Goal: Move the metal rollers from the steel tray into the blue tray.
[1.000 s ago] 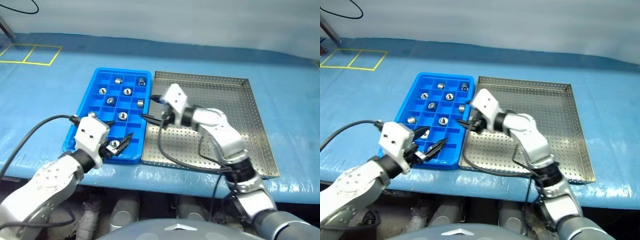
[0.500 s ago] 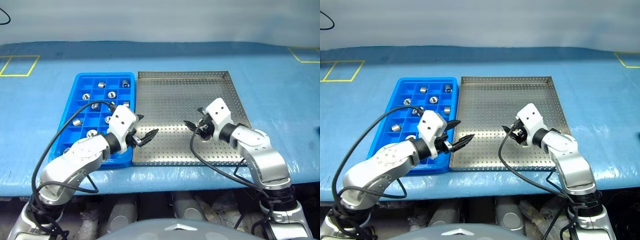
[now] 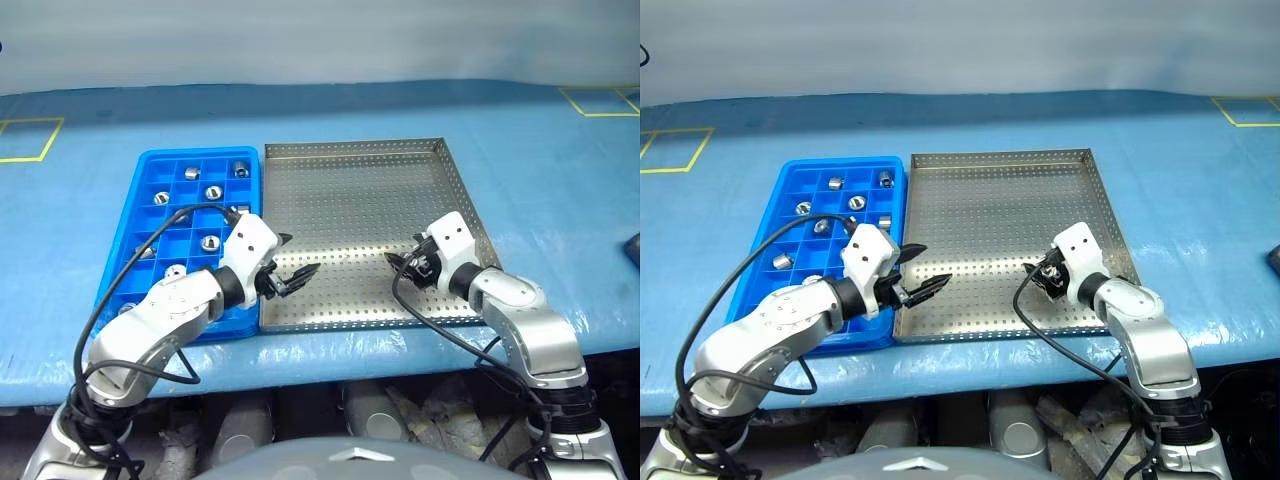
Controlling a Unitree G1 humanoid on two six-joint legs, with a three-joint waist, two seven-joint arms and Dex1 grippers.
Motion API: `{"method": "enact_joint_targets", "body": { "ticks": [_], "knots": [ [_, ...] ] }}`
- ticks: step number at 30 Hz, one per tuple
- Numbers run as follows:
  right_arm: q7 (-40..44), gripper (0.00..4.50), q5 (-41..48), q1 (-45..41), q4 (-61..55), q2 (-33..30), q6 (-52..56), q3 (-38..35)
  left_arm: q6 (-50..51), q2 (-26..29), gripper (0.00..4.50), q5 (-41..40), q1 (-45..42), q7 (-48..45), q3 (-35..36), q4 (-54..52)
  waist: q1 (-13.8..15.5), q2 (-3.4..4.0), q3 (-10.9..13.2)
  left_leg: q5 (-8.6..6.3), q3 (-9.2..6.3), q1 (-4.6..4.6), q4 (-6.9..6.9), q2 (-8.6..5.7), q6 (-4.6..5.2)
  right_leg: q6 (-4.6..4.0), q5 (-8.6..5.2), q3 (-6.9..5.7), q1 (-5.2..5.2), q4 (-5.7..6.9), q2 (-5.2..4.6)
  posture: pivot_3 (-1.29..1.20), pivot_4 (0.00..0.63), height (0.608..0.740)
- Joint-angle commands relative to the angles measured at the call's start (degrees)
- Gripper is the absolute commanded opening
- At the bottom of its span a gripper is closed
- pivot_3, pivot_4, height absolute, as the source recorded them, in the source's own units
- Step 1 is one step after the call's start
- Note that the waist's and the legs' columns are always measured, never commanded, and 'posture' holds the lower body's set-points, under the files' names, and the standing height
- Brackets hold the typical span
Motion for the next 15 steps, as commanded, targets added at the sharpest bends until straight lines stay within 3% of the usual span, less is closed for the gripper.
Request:
{"method": "enact_joint_targets", "body": {
  "ticks": [1, 15],
  "knots": [
    [-0.62, 3.63, 0.15, 0.38, -0.34, -0.46, -0.30, -0.29, 0.13, -0.34, 3.69, 0.66, 0.17, -0.18, 1.88, -1.58, 0.00, 0.00, 0.00, 0.00, 0.00, 0.00, 0.00, 0.00, 0.00, 0.00, 0.00, 0.00, 0.00, 0.00, 0.00, -0.18, 0.150, 0.740],
    [-1.69, 3.63, 0.76, 2.03, 2.98, 0.15, 0.14, -0.64, 1.03, -0.66, 3.69, 1.16, 0.46, -0.30, 2.44, -2.17, 0.02, 0.00, 0.00, 0.00, 0.02, 0.01, 0.01, 0.00, 0.00, 0.03, 0.02, 0.02, 0.00, 0.01, 0.01, -0.18, 0.150, 0.740]
  ]
}}
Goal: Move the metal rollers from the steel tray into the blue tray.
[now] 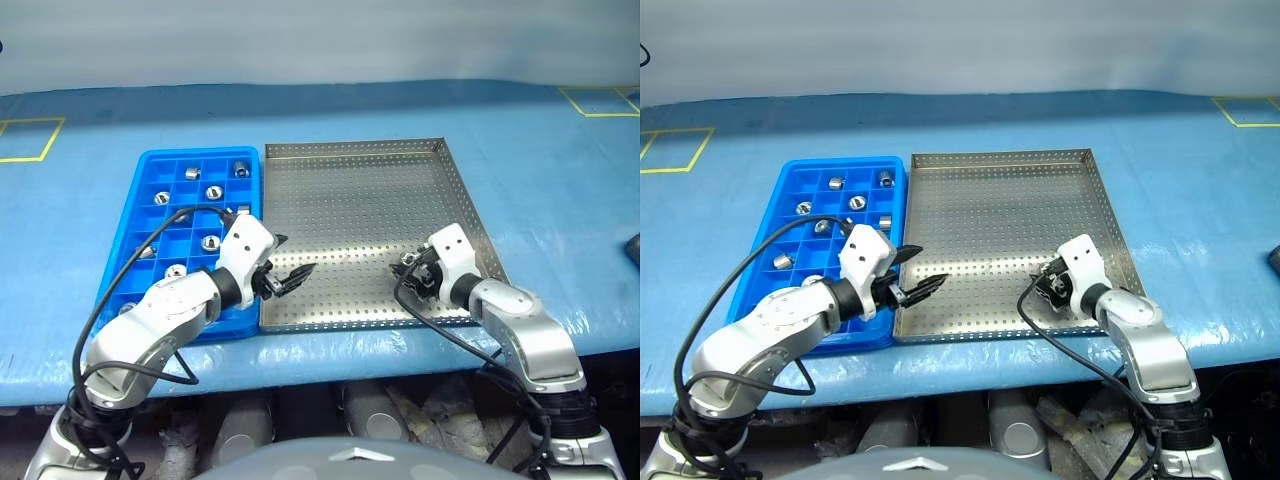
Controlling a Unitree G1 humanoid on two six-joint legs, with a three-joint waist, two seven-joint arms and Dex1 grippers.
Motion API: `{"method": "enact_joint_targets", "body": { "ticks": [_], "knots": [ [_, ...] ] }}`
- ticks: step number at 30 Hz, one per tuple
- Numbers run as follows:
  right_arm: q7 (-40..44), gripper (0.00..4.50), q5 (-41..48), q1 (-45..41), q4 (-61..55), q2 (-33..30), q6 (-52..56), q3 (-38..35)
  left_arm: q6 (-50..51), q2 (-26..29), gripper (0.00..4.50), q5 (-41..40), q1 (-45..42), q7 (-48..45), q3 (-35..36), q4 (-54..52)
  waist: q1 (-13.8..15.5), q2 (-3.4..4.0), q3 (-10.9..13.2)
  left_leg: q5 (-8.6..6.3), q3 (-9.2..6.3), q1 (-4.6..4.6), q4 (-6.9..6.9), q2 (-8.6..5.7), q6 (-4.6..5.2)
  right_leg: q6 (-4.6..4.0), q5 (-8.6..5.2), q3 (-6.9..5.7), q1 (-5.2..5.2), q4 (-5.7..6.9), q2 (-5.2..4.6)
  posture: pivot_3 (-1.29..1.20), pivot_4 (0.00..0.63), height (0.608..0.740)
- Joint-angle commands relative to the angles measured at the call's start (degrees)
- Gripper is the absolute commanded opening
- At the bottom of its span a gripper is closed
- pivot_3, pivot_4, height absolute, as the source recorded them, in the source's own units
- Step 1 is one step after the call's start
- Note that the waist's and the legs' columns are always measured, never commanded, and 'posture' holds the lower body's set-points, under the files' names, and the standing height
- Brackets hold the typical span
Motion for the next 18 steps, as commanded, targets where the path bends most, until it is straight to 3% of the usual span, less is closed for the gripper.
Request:
{"method": "enact_joint_targets", "body": {
  "ticks": [1, 4, 10, 18],
  "knots": [
    [-0.51, 3.63, 0.74, -0.06, 0.15, 0.26, 0.09, -0.75, -0.09, -0.42, 3.69, 0.47, -0.22, -0.34, 1.34, -2.19, -0.01, 0.00, 0.00, 0.00, 0.00, 0.00, 0.01, 0.00, 0.00, 0.00, 0.00, 0.00, 0.00, 0.00, 0.00, -0.18, 0.150, 0.740],
    [-0.60, 3.46, 1.03, -0.11, 0.52, 0.33, 0.11, -0.78, 0.01, -0.46, 3.69, 0.61, 0.06, -0.38, 1.70, -2.31, -0.02, -0.01, -0.01, 0.00, 0.01, 0.01, 0.01, 0.00, 0.00, 0.01, 0.01, 0.01, 0.01, 0.00, 0.01, -0.18, 0.150, 0.740],
    [-0.78, 1.81, 1.86, -0.58, 0.31, 0.39, -0.21, -0.73, 0.18, -0.63, 3.69, 0.67, 0.42, -0.25, 2.23, -2.57, -0.01, -0.02, -0.02, 0.00, 0.03, 0.01, 0.09, 0.00, 0.02, 0.07, 0.04, 0.04, 0.04, 0.00, 0.01, -0.17, 0.150, 0.740],
    [-0.25, 1.79, 3.17, -4.14, -2.94, 0.72, -1.57, 0.41, 1.20, 0.33, 3.69, -0.48, 4.06, -0.20, 6.29, -5.27, -0.20, -0.01, -0.01, 0.00, 0.10, -0.01, 0.19, 0.00, 0.06, 0.18, 0.11, 0.13, 0.02, 0.02, 0.03, -0.16, 0.150, 0.740]
  ]
}}
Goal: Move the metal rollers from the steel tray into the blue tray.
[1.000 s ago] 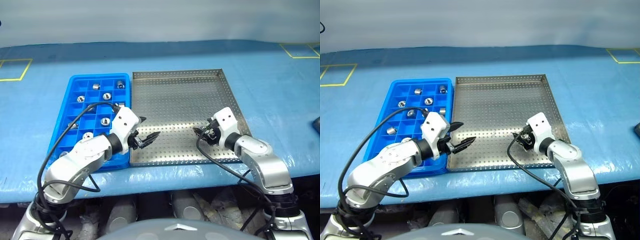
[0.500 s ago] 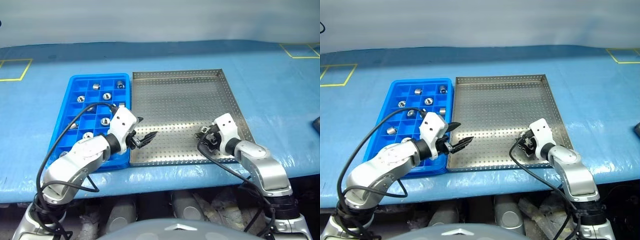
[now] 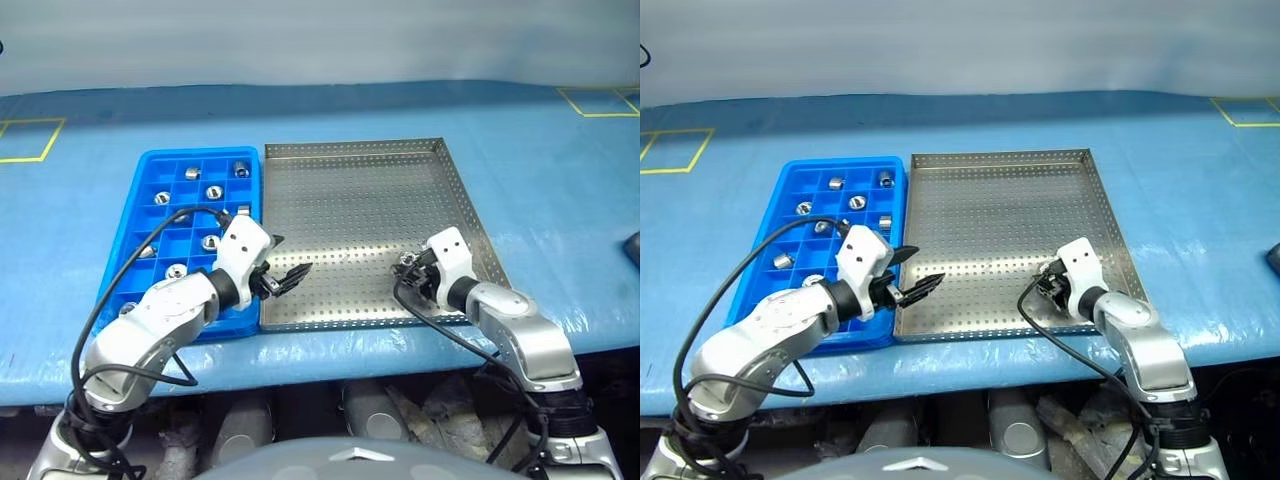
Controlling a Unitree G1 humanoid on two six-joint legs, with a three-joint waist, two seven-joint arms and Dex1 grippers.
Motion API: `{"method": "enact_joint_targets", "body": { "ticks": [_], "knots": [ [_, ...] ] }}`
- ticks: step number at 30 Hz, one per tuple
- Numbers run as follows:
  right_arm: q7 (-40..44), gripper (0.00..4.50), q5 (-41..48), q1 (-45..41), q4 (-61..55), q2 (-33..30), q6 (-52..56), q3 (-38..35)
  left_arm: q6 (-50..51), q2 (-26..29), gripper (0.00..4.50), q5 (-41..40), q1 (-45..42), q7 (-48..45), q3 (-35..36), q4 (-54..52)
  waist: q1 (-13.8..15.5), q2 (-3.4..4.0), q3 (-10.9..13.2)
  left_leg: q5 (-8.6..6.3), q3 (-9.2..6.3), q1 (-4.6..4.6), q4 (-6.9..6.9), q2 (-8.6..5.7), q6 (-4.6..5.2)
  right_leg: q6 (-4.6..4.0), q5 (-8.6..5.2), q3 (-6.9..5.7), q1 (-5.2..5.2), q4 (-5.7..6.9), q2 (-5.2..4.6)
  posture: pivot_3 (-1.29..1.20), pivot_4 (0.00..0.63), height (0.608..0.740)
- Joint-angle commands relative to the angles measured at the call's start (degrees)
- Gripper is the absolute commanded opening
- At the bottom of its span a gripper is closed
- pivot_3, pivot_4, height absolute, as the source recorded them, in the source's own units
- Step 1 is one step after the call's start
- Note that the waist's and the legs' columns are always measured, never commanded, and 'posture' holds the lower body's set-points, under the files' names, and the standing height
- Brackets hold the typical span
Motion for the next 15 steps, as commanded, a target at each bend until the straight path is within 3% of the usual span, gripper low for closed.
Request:
{"method": "enact_joint_targets", "body": {
  "ticks": [1, 8, 15],
  "knots": [
    [0.88, 1.79, 1.06, -3.62, -4.03, 0.15, -1.77, 0.65, 0.57, 1.27, 3.69, -1.16, 2.97, -0.17, 5.24, -5.12, -0.29, 0.00, 0.00, 0.00, 0.00, 0.00, 0.00, 0.01, 0.00, 0.00, 0.00, 0.01, -0.01, 0.00, 0.02, -0.16, 0.150, 0.740],
    [5.99, 1.79, 1.30, -14.76, -2.98, 2.46, -5.57, 8.78, 3.47, 5.94, 3.69, -1.10, 13.16, 0.39, 19.27, -11.55, -0.35, -0.04, 0.04, -0.01, -0.05, 0.00, -0.01, 0.06, 0.01, -0.02, -0.01, -0.04, -0.04, 0.01, 0.04, -0.07, 0.150, 0.740],
    [12.40, 1.79, 1.37, -24.55, 1.82, 9.57, -10.30, 18.76, 5.61, 4.98, 3.69, -1.09, 24.43, 1.89, 32.51, -18.51, 2.17, -0.08, 0.04, -0.01, -0.25, 0.00, -0.15, 0.08, 0.00, -0.10, -0.03, -0.18, -0.07, -0.04, -0.04, 0.05, 0.150, 0.740]
  ]
}}
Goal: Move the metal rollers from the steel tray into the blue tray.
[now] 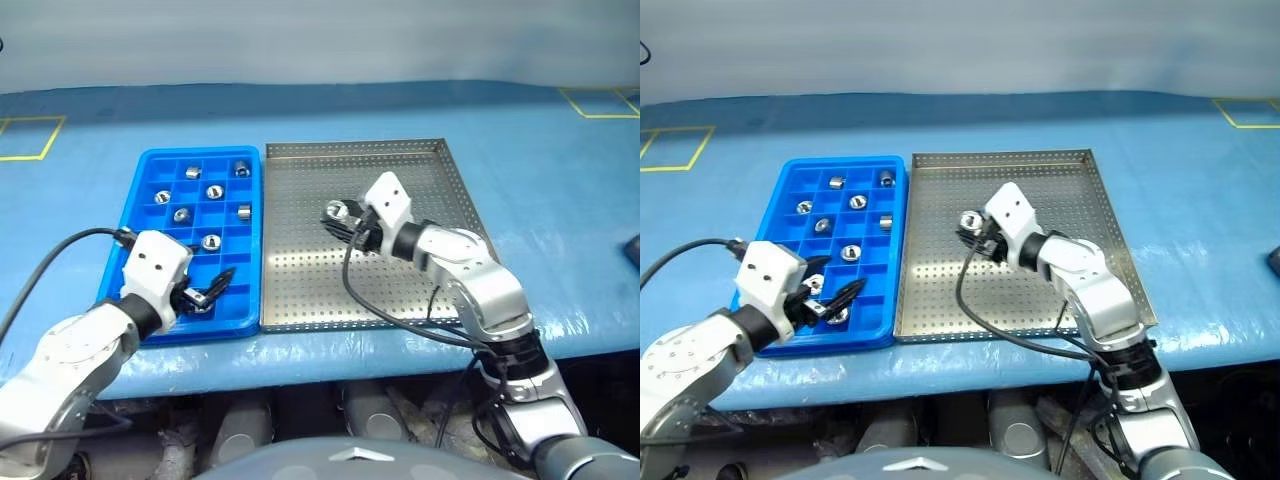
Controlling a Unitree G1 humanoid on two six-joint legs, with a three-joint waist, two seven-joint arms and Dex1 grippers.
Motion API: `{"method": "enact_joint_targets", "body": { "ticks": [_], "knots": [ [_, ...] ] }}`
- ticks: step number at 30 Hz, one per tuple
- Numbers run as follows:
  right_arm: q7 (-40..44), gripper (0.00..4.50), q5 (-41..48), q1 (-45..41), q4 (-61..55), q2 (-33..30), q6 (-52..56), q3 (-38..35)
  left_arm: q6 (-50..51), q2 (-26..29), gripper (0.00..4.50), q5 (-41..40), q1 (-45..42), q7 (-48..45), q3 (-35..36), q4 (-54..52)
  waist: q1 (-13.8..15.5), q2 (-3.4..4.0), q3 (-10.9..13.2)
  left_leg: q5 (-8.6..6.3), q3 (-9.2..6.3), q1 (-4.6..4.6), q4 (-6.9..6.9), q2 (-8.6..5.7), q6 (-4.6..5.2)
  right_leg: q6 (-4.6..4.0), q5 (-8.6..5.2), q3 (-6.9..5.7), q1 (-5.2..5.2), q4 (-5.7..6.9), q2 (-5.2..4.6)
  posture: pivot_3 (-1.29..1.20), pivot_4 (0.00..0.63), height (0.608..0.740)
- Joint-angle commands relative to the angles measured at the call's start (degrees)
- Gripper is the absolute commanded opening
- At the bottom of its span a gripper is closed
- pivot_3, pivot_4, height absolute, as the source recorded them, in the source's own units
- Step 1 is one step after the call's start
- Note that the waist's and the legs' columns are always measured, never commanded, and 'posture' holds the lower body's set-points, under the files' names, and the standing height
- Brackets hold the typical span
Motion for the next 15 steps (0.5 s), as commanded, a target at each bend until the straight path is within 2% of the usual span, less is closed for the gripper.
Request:
{"method": "enact_joint_targets", "body": {
  "ticks": [1, 7, 15],
  "knots": [
    [3.80, 1.79, 0.38, -3.34, 1.94, 2.53, -3.62, 4.39, 0.61, -1.36, 3.69, 0.21, 4.50, 0.87, 5.86, -5.48, 1.21, 0.00, 0.00, 0.00, -0.10, 0.00, -0.05, -0.01, 0.00, -0.04, -0.02, -0.03, -0.01, -0.01, -0.04, 0.07, 0.150, 0.740],
    [7.79, 1.79, -0.92, -5.98, 9.11, 6.14, -6.51, 10.06, -3.10, -2.81, 3.69, -1.50, 12.19, 3.28, 8.83, -6.91, 5.11, -0.03, -0.02, 0.00, -0.40, -0.06, -0.10, -0.12, -0.02, -0.39, -0.21, -0.29, -0.01, -0.01, -0.23, 0.14, 0.150, 0.740],
    [9.03, 1.79, -3.55, -8.34, 20.01, 10.34, -9.62, 12.27, -7.58, -1.24, 3.69, -4.25, 15.72, 7.71, 6.69, -6.91, 6.39, -0.04, -0.02, 0.07, -0.48, -0.02, -0.10, -0.12, -0.14, -0.50, -0.29, -0.39, 0.04, 0.02, -0.21, 0.16, 0.150, 0.740]
  ]
}}
